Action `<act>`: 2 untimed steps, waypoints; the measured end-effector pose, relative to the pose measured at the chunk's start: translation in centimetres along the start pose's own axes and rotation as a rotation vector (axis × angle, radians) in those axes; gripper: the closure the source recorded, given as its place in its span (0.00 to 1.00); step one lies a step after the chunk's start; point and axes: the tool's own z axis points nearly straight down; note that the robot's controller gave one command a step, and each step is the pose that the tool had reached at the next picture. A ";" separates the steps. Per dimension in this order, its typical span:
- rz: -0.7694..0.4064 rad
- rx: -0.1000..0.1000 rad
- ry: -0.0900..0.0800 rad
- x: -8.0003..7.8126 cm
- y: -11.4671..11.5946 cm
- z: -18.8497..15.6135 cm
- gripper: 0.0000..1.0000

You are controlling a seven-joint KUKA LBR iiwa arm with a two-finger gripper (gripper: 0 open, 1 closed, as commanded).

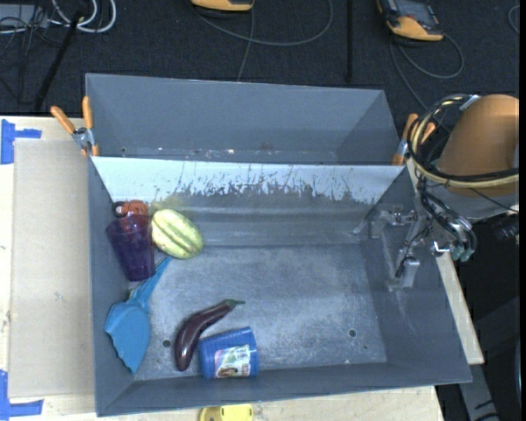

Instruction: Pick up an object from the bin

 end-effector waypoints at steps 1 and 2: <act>-0.001 0.000 -0.003 -0.1 0.0 -0.3 0.00; -0.134 0.004 -0.009 1.1 1.6 0.1 0.00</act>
Offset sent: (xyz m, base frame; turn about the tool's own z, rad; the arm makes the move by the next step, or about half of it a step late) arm -0.0272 0.0380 -0.0089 -0.2949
